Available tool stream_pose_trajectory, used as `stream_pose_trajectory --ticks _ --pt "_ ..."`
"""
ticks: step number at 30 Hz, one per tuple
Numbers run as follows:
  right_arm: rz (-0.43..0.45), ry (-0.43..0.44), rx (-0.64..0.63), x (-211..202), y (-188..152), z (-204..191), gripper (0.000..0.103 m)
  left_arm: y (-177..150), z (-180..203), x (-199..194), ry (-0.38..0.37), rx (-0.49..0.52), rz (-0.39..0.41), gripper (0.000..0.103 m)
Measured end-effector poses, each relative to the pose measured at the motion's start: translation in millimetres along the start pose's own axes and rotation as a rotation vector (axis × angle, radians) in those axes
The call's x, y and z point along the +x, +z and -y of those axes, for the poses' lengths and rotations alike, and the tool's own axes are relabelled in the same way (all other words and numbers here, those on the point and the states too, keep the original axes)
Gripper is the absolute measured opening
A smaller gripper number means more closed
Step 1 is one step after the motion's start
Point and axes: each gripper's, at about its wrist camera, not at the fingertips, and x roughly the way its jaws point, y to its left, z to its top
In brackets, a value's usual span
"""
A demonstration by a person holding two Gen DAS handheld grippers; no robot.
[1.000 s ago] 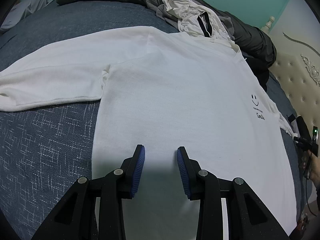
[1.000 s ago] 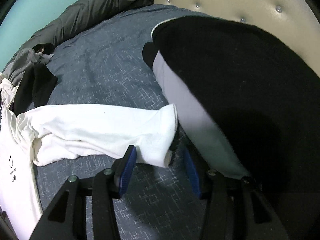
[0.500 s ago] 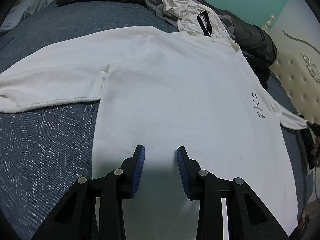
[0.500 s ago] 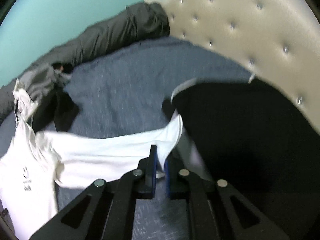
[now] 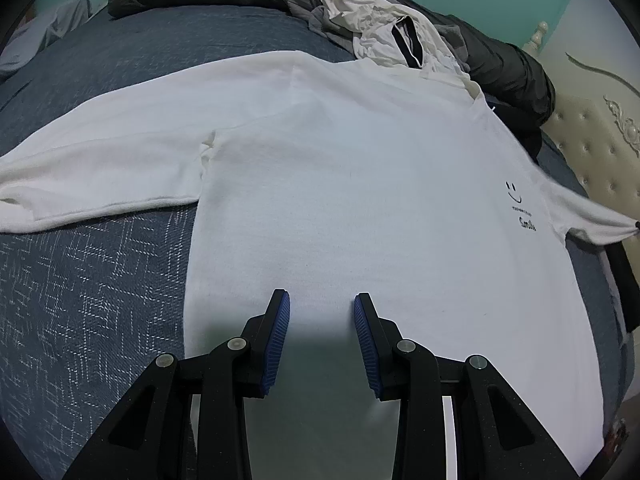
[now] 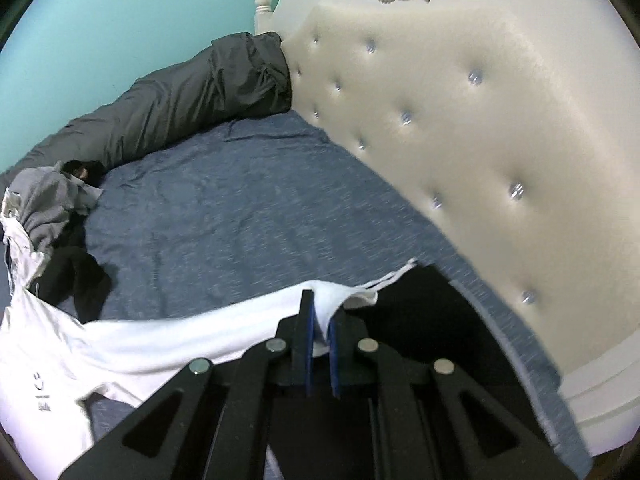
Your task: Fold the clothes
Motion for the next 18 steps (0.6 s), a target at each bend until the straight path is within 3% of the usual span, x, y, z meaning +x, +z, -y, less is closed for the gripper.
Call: stream_pose_trajectory --ticks 6,10,18 --pt "-0.033 -0.046 0.023 15.3 -1.1 24.0 0.006 0.5 1.3 1.3 0.014 0.013 -0.001 0.036" --pt "-0.162 -0.066 0.063 44.7 -19.6 31.0 0.012 1.1 -0.1 1.2 0.012 0.01 -0.002 0.036" --pt "-0.101 -0.144 0.127 28.2 -38.3 56.2 0.025 4.0 -0.1 1.8 0.0 -0.001 -0.005 0.036"
